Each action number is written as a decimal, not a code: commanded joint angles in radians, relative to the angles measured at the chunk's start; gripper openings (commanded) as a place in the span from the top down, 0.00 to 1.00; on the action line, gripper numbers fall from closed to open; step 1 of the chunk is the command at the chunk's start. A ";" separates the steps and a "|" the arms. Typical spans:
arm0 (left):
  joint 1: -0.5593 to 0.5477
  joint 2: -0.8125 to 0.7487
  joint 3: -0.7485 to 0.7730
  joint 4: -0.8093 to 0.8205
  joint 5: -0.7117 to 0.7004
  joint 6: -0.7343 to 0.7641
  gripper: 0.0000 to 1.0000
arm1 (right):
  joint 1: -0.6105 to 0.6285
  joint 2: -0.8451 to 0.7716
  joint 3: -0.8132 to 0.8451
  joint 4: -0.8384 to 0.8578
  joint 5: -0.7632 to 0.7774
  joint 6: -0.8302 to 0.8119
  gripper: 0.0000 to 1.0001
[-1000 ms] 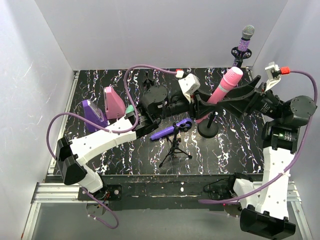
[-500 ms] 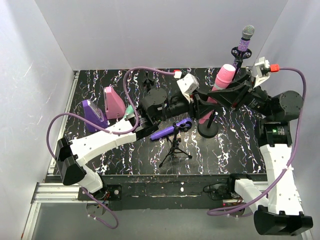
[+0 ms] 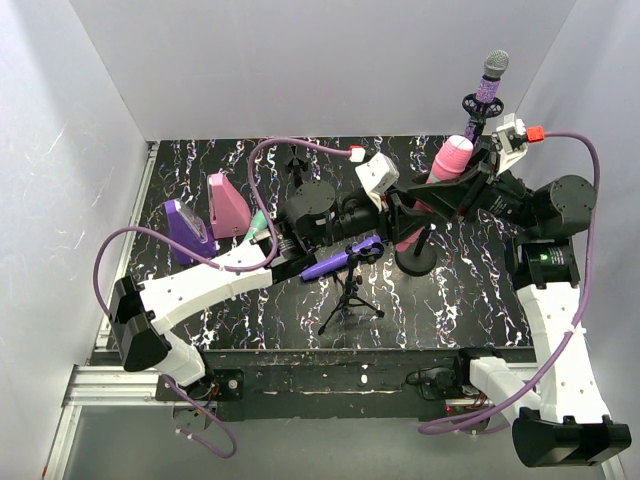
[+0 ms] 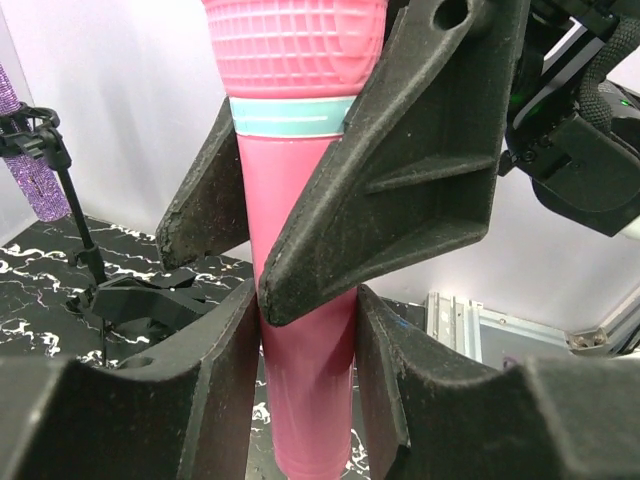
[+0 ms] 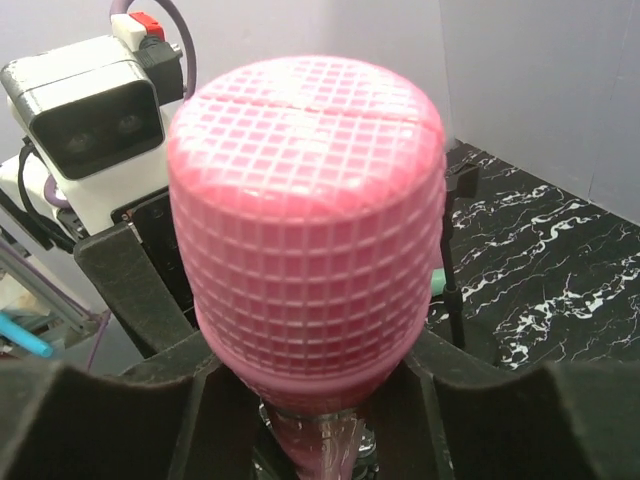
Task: Attach the microphones to the stand
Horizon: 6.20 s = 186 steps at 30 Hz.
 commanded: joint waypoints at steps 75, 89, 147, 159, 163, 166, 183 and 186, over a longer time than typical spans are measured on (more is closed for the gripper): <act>0.002 -0.349 -0.766 0.133 -0.264 -0.049 0.76 | 0.233 0.053 -0.229 -0.258 -0.016 -0.444 0.99; 0.002 -0.401 -0.772 0.097 -0.277 -0.053 0.69 | 0.264 0.070 -0.212 -0.354 -0.043 -0.495 0.71; 0.003 -0.303 -0.793 0.241 -0.275 0.171 0.30 | -0.038 -0.185 -0.320 -0.665 -0.341 -0.720 0.10; 0.003 -0.280 -0.812 0.299 -0.303 0.116 0.60 | -0.098 -0.255 -0.470 -0.694 -0.335 -0.822 0.09; 0.003 -0.271 -0.801 0.294 -0.301 0.116 0.67 | -0.114 -0.269 -0.525 -0.657 -0.335 -0.822 0.09; 0.003 -0.266 -0.796 0.296 -0.295 0.119 0.67 | -0.126 -0.277 -0.550 -0.647 -0.326 -0.838 0.08; 0.003 -0.441 -0.714 0.120 -0.241 0.097 1.00 | -0.189 -0.334 -0.640 -0.569 -0.329 -0.839 0.05; 0.005 -0.509 -0.672 0.016 -0.258 0.096 1.00 | -0.200 -0.340 -0.647 -0.552 -0.332 -0.825 0.05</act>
